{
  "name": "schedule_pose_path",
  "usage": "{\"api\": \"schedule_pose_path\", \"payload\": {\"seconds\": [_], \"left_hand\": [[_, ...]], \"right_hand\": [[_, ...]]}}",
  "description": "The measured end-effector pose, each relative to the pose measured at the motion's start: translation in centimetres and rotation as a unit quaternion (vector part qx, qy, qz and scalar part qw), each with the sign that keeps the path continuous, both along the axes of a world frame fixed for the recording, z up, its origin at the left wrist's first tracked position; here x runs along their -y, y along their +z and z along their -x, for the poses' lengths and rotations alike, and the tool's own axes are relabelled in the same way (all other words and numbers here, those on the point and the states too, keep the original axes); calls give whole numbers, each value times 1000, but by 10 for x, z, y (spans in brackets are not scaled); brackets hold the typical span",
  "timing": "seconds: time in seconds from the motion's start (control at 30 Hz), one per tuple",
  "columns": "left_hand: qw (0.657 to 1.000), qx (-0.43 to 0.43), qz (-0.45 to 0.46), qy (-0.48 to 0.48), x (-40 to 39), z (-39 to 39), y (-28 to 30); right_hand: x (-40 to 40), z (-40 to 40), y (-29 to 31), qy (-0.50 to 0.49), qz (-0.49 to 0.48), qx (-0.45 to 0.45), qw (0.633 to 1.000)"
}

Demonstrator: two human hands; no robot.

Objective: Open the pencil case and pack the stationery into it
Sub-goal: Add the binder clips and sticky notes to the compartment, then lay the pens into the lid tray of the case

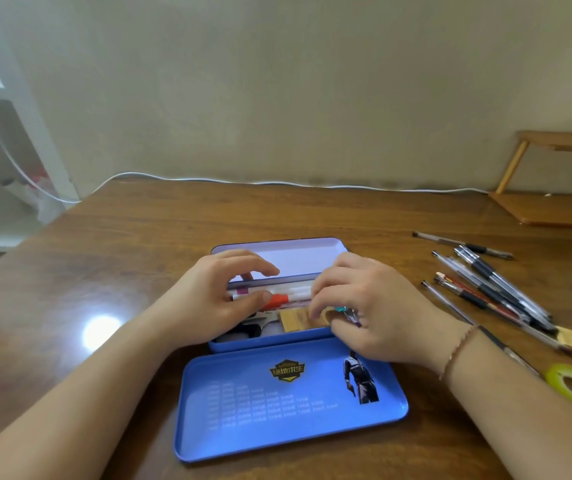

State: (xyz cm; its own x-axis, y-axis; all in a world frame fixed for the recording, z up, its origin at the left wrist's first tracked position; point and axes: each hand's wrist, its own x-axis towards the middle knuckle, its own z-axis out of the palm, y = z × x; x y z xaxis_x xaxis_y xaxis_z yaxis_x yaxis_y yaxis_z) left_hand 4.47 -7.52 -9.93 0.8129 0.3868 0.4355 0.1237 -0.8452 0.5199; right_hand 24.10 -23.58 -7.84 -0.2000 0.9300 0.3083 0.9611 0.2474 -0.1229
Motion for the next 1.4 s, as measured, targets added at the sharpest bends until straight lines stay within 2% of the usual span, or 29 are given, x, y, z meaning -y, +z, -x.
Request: {"api": "schedule_pose_path", "payload": {"seconds": [0.13,0.37,0.43,0.47,0.53,0.6,0.7,0.77,0.83,0.9,1.03,1.13,1.2,1.3,1.4], "left_hand": [[997,-55,-8,-49,0,3,3],[992,-100,-27,-76,3,6,1],[992,-100,-31,-70,3,5,0],[993,-96,-29,-67,2,5,0],[994,-87,-33,-59,1,4,0],[995,-84,-28,-47,-1,5,-1],[997,-78,-8,-27,-7,7,-3],[999,-52,-7,-10,-8,5,-5],[999,-35,-3,13,-6,2,-5],[998,-50,-16,36,-3,0,-4],[981,-37,-188,44,14,7,12],[959,-100,-267,-10,33,10,37],[934,-163,-317,-35,46,7,45],[899,-193,-391,-35,57,-2,44],[893,-202,-400,-36,61,-12,39]], "right_hand": [[-2,2,1,-14,11,43,999],[-2,-2,-1,-7,46,31,998],[-2,-6,1,-10,0,-14,1000],[-1,-10,4,-16,-55,-60,997],[6,-18,19,-58,-197,-162,965],[18,-30,41,-110,-320,-251,907],[40,-61,68,-163,-393,-346,836],[56,-87,77,-222,-350,-342,843],[69,-111,77,-316,-197,-246,895],[80,-118,69,-376,-18,-130,918],[92,-94,53,-352,141,-88,921],[96,-83,49,-347,266,48,898],[95,-81,47,-343,308,58,886],[95,-78,44,-318,317,32,893],[97,-84,35,-277,271,-65,920]]}}
